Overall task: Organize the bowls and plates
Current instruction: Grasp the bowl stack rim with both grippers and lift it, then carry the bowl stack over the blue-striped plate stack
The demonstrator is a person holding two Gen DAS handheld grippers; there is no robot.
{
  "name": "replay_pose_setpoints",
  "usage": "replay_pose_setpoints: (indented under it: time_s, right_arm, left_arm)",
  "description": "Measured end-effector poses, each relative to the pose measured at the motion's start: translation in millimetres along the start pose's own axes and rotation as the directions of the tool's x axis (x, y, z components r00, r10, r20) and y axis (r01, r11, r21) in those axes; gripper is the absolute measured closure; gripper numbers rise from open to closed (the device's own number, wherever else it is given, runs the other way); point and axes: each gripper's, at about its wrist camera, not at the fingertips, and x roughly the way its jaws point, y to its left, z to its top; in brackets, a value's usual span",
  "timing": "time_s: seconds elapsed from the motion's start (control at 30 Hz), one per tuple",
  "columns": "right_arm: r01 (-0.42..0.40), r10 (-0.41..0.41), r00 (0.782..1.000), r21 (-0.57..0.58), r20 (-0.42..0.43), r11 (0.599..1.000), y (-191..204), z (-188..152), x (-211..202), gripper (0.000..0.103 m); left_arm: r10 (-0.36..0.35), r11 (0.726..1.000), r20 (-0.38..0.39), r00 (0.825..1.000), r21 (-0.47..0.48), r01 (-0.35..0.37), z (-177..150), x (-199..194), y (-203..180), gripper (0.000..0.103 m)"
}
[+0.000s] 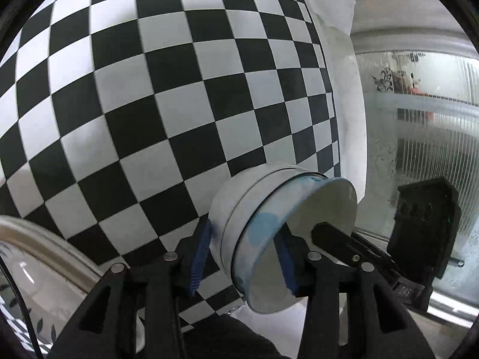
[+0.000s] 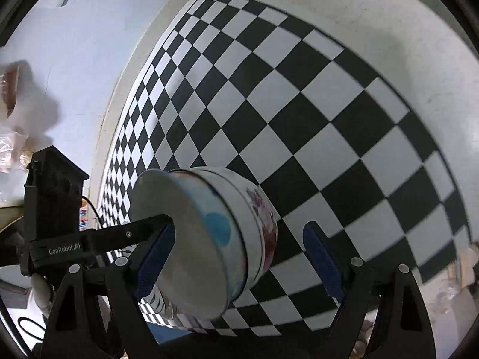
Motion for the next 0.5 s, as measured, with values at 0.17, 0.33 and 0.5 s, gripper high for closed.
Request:
replay_pose_setpoints:
  time_s: [0.17, 0.33, 0.5]
  right_arm:
    - [-0.098, 0.101, 0.994, 0.043, -0.05, 0.994, -13, 2, 26, 0.013]
    - [-0.124, 0.127, 0.99, 0.058, -0.059, 0.991, -19, 5, 40, 0.022]
    - [-0.125, 0.126, 0.992, 0.036, -0.015, 0.991, -20, 4, 43, 0.05]
  left_arm:
    - [0.026, 0.999, -0.054, 0.998, 0.032, -0.025, 6, 15, -1, 0.06]
    - [0.044, 0.995, -0.032, 0.999, 0.088, -0.041, 5, 26, -2, 0.059]
    - [0.048, 0.988, 0.014, 0.999, 0.144, -0.05, -1, 25, -4, 0.062]
